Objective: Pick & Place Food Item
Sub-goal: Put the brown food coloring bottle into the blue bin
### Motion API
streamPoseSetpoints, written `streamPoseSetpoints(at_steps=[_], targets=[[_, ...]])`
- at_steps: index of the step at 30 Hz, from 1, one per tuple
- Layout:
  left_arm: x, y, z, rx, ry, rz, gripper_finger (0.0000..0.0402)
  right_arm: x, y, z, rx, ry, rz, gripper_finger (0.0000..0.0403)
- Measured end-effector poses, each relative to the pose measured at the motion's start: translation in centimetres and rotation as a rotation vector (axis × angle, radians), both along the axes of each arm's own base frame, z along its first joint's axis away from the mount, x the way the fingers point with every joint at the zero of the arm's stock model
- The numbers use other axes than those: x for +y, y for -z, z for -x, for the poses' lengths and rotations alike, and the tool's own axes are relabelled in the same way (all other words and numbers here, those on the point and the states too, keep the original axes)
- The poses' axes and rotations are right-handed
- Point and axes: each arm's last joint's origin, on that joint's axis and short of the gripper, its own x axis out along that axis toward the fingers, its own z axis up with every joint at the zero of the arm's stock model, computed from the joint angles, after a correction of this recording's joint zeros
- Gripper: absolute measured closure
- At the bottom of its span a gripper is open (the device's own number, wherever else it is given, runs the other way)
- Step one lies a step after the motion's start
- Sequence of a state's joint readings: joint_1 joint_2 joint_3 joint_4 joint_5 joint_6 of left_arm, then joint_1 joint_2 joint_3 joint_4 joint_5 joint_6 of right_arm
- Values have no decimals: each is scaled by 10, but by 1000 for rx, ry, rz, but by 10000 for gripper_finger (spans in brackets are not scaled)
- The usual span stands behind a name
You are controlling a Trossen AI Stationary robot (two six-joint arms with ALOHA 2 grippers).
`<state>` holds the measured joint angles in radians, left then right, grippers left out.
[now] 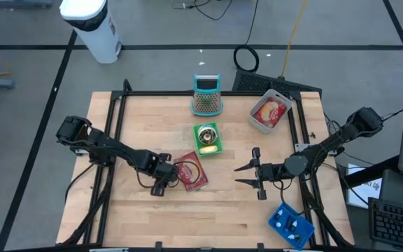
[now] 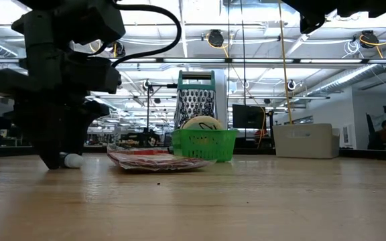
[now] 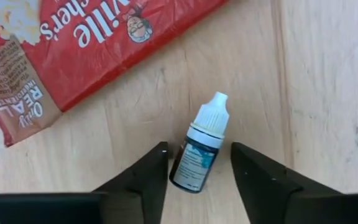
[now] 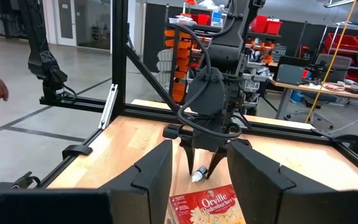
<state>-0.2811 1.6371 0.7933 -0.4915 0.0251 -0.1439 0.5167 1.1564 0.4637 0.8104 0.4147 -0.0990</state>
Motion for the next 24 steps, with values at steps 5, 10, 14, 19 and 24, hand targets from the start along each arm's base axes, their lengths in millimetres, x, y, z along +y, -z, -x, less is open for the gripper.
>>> streamPoseSetpoints(at_steps=[5,10,14,19,24], targets=[[0,-1,-3,-38,-7,-13,259,0,0,0,0,1,0,257],[-1,-4,-7,-56,-40,-26,297,0,0,0,-2,4,22,257],[-3,-16,-17,-68,-60,-36,330,-4,1,-3,3,26,37,257],[-9,-47,-41,-190,-47,14,345,-9,14,-12,52,59,120,257],[-12,-76,-64,-373,6,42,335,-11,34,-24,115,86,222,248]])
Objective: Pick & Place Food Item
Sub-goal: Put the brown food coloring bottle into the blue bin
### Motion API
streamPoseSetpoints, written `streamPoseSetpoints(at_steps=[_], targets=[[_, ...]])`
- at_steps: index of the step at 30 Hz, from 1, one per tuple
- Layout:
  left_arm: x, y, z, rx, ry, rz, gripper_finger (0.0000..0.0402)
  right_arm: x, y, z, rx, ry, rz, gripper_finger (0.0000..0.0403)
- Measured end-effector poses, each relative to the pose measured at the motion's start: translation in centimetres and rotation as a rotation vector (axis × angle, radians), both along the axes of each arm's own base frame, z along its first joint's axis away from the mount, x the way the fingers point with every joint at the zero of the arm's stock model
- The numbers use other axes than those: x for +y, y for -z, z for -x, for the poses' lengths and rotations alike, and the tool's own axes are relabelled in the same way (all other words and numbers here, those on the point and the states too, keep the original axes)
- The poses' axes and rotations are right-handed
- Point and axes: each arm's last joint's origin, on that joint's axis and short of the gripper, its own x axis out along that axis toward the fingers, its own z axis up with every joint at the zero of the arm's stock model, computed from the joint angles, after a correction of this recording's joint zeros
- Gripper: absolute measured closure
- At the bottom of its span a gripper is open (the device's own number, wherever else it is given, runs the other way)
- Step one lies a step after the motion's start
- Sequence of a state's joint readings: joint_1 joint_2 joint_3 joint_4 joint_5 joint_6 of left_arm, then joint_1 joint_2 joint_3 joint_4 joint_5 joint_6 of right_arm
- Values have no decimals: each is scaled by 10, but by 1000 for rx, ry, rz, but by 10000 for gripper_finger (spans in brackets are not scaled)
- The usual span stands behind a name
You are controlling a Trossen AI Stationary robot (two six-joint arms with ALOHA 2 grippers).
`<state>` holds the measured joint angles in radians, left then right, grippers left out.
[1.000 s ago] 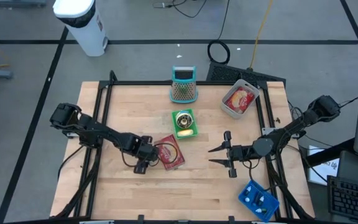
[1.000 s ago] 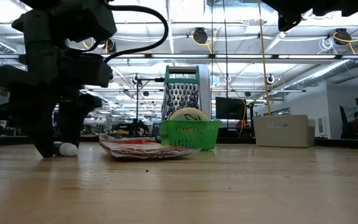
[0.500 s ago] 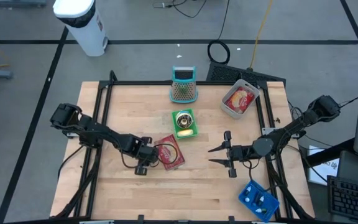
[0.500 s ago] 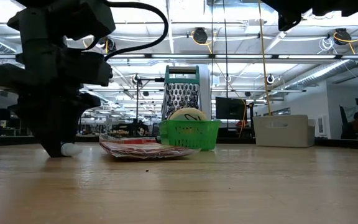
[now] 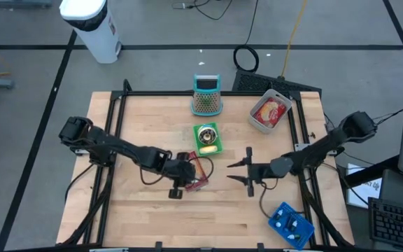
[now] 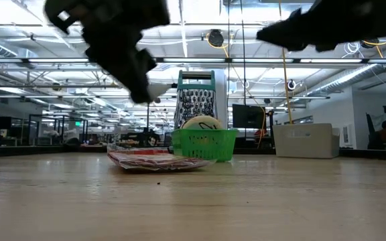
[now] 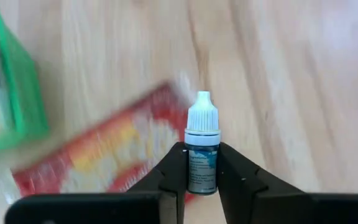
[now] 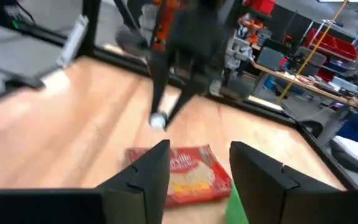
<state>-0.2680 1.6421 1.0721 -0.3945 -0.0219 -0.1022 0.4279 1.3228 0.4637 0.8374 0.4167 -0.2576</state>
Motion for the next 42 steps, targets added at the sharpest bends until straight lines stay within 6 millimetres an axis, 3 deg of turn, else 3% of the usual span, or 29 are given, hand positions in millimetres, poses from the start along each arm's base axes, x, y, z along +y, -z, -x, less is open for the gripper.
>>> streamPoseSetpoints(at_steps=[7,15,26,35,42], targets=[[14,-23,-23,-195,9,172,343,6,18,-30,64,4,199,196],[32,-26,-28,-187,-70,334,337,21,22,-69,78,0,476,161],[32,-27,-28,-186,-55,367,335,19,26,-99,86,16,592,209],[31,-28,-28,-182,-50,372,335,25,22,-98,40,6,588,256],[31,-28,-28,-180,-45,374,335,30,22,-96,28,-21,581,265]])
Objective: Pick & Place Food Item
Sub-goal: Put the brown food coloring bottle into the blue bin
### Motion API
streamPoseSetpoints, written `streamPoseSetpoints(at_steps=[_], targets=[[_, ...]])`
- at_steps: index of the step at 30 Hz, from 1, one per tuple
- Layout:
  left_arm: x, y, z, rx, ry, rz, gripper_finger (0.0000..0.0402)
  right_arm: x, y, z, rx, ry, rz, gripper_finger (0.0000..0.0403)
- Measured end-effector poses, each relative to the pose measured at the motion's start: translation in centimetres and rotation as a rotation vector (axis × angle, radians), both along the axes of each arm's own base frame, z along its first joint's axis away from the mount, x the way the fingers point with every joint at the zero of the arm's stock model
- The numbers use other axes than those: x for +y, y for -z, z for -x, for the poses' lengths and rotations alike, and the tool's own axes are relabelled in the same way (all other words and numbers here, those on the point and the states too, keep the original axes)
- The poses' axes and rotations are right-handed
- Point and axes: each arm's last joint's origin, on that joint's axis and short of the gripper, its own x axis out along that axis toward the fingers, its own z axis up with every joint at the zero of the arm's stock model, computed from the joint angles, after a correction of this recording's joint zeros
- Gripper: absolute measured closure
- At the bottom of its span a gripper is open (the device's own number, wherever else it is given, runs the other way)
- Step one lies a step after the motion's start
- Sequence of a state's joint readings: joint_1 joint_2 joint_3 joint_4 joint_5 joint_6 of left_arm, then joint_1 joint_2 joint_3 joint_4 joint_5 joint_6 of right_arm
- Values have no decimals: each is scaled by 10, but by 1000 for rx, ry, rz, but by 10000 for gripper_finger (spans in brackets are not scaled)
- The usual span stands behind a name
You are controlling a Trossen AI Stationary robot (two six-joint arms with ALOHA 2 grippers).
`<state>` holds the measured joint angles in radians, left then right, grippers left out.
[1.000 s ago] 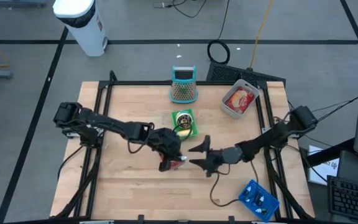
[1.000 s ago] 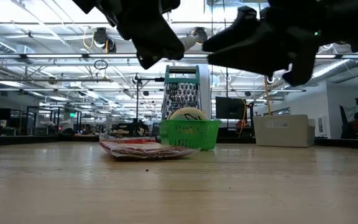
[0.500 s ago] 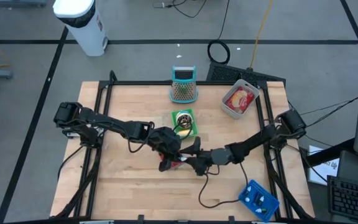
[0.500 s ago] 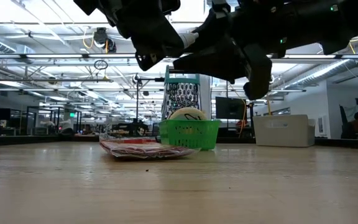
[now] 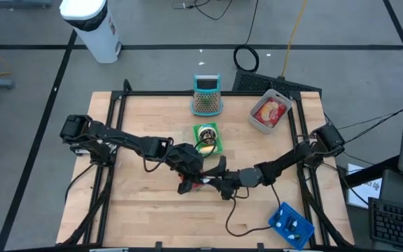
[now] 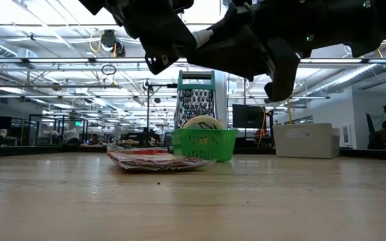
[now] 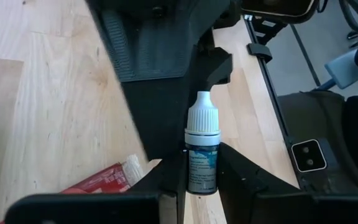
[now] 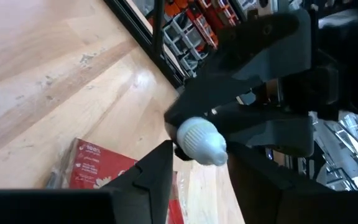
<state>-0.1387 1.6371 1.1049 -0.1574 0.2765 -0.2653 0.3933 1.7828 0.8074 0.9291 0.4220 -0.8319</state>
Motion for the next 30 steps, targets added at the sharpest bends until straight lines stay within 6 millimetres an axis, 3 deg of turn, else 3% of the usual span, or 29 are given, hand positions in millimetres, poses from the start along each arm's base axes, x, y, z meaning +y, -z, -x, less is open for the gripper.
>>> streamPoseSetpoints(at_steps=[8,15,30], targets=[[2,1,0,6,-21,-15,334,11,-3,3,-29,-50,-16,244],[1,1,0,13,-28,4,334,8,-1,3,-9,-34,29,233],[0,1,0,20,-11,29,334,6,-1,2,0,-30,25,312]])
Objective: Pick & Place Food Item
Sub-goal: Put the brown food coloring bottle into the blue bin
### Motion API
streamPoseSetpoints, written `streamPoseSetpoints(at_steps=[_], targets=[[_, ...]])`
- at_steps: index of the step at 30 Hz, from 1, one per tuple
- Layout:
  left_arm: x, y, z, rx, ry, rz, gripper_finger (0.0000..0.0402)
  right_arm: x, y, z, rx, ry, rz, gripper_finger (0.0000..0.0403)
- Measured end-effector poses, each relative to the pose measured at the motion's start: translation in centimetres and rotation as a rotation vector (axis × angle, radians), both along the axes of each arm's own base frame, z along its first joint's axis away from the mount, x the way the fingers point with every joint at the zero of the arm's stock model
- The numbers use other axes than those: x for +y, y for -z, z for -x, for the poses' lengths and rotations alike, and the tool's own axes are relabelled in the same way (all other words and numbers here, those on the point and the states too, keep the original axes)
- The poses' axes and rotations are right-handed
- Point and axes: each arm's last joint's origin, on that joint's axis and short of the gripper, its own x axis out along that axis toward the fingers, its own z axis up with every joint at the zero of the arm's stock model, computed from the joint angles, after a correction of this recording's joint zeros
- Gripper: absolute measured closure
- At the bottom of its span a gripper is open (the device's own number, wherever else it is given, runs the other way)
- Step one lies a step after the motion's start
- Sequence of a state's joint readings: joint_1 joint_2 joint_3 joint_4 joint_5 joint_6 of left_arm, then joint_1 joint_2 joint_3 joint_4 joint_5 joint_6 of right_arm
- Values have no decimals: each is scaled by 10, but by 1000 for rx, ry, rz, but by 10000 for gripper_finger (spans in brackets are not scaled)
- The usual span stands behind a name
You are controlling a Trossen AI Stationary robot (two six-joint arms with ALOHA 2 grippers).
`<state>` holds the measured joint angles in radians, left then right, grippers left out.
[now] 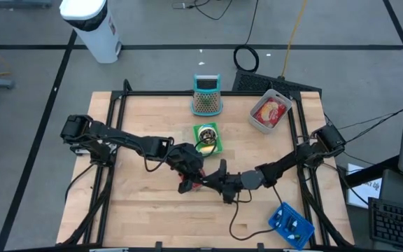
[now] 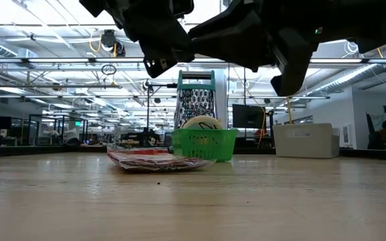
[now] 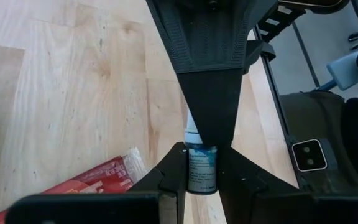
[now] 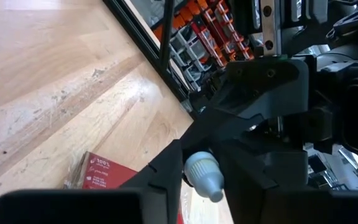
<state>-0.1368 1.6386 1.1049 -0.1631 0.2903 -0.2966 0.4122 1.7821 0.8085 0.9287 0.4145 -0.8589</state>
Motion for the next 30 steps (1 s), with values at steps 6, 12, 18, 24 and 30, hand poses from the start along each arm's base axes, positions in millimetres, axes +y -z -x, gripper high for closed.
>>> streamPoseSetpoints(at_steps=[6,12,18,24,30], targets=[[0,0,0,-1,8,-3,334,0,0,0,5,1,-3,345],[0,1,0,-28,15,-87,329,0,1,0,9,7,-11,358],[0,0,-1,-83,38,-192,251,0,2,1,21,15,-64,361],[9,-1,-2,-81,12,-196,170,8,-9,11,49,0,-131,362],[15,-4,-6,-113,-39,-170,128,17,-48,41,107,-42,-279,363]])
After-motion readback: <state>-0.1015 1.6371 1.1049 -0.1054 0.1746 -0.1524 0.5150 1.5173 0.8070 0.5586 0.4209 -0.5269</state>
